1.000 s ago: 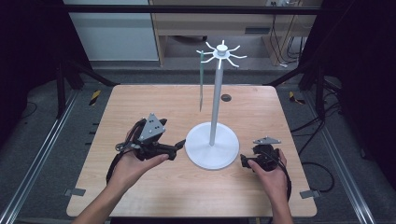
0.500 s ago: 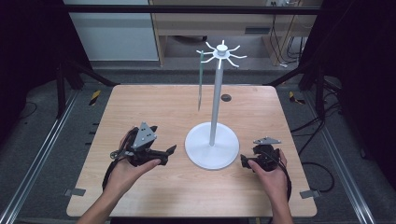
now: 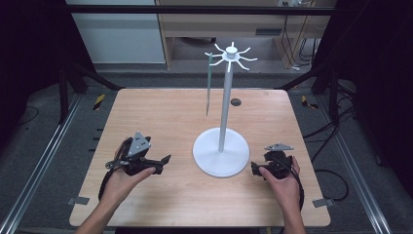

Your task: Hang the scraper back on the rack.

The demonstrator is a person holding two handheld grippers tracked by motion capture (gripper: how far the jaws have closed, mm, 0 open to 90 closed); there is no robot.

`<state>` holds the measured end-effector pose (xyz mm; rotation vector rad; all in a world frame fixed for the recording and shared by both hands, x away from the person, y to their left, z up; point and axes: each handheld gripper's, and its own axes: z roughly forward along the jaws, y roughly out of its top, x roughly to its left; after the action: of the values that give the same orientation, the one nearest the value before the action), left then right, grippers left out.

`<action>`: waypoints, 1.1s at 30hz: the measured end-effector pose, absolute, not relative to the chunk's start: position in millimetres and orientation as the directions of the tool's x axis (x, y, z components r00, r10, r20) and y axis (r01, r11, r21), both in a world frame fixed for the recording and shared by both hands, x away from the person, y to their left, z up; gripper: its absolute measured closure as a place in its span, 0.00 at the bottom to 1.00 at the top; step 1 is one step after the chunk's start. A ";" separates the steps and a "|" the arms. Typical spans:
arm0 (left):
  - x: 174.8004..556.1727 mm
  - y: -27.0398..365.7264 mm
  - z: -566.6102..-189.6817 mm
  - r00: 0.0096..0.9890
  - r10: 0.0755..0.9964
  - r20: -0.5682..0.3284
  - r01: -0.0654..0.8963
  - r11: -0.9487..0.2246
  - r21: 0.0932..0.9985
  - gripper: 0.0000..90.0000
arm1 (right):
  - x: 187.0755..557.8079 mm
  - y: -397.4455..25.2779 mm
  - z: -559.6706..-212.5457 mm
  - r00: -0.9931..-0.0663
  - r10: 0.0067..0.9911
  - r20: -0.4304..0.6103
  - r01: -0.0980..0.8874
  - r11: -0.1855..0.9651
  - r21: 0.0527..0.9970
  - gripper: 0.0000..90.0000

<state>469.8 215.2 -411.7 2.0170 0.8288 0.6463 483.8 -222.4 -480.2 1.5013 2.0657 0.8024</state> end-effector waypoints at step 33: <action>484.3 273.2 -466.7 0.582 0.808 0.087 0.428 -0.396 0.812 0.06 | 483.6 -221.8 -481.7 -0.302 0.953 -0.038 0.686 0.245 0.685 0.06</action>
<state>484.3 273.2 -466.7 2.0308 0.9829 0.6178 483.6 -221.8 -481.7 1.4930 2.0724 0.7883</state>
